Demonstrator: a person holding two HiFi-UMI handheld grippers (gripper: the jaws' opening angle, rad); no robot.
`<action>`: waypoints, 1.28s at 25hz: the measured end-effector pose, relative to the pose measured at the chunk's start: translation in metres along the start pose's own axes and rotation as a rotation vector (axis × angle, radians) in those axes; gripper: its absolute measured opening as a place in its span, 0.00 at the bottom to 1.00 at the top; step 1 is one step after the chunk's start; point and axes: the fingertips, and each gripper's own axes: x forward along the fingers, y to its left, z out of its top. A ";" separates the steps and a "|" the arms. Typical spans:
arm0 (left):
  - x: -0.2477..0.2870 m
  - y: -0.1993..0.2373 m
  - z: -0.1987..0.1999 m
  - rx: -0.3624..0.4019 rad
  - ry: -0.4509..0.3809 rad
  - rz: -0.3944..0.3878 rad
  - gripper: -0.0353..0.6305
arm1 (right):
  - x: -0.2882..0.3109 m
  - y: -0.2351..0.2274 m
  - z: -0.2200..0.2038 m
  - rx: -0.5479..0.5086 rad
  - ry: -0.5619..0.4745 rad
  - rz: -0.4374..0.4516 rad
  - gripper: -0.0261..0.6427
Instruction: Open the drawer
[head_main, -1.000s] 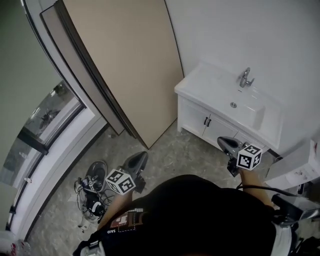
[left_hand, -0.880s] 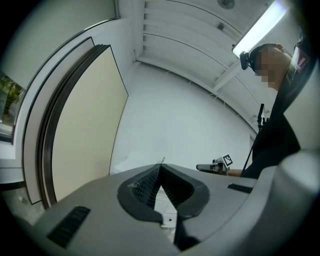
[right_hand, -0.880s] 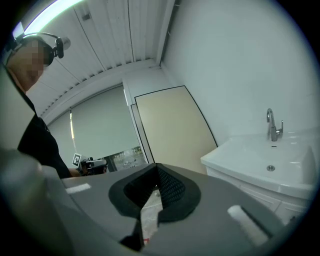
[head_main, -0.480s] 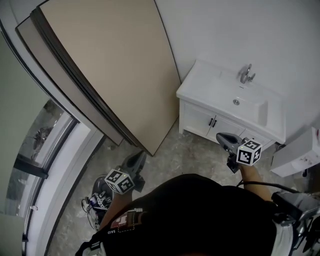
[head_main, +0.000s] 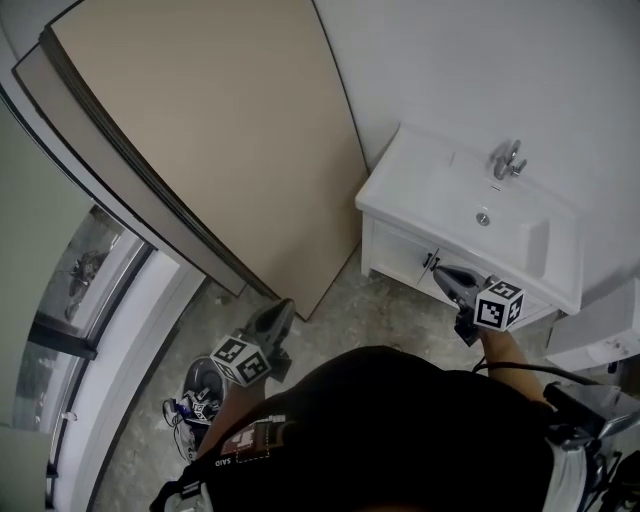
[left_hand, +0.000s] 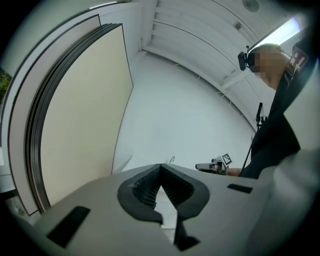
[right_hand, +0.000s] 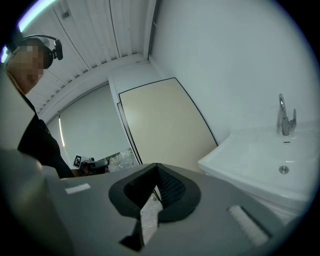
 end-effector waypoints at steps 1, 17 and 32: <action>0.012 0.002 0.002 0.001 -0.006 0.013 0.05 | 0.005 -0.013 0.008 -0.007 0.002 0.011 0.04; 0.197 0.014 0.031 0.015 -0.038 0.065 0.05 | 0.039 -0.188 0.105 -0.061 0.006 0.082 0.04; 0.359 0.116 0.084 0.038 0.094 -0.263 0.05 | 0.077 -0.265 0.150 -0.012 -0.099 -0.222 0.04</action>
